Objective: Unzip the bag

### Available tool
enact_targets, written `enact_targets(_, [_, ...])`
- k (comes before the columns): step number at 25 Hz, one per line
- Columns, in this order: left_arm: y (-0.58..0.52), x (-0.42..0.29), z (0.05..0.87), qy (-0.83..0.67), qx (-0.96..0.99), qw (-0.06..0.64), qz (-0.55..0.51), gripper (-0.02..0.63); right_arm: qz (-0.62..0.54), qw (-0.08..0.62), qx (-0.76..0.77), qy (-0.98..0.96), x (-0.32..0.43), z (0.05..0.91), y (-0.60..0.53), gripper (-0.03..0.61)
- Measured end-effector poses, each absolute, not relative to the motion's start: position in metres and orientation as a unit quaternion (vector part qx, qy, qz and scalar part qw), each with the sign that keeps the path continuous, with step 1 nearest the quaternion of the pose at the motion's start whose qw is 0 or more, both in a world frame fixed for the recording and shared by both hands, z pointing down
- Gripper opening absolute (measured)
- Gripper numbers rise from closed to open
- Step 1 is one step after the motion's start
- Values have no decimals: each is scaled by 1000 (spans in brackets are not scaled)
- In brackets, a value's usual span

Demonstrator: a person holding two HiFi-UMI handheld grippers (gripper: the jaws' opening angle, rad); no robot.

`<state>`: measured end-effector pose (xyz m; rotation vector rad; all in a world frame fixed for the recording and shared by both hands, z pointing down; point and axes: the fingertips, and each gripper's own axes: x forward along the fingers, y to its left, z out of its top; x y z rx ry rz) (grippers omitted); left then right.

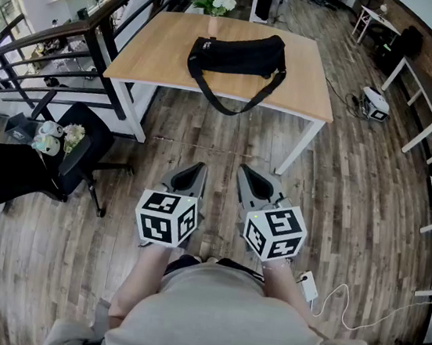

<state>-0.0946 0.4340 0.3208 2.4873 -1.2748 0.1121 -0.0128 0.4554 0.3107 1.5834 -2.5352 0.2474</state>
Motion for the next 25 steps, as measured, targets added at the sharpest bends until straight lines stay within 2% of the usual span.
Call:
enact_targets(9, [428,-88,323,-450,877,166,46,18,89,69,510,-853,-15,313,452,6])
enact_targets(13, [428,-81,327,-437,883,165,49,18,92,41,502,-859,-11,311,450,8])
enact_targets(20, [422,-75,335,-459,871,170,44,20,101,32,517,-850,21,322,451,13])
enact_targets(21, [421,-74,337,-463,869,167,46,20,106,32,518,-848,26,325,450,58])
enact_targets(22, [421,-73,338,-466,868,166,49,21,111,33,518,-848,30,328,450,72])
enact_targets(25, [422,-71,346,-478,860,169,55,23,119,38,517,-847,37,336,450,74])
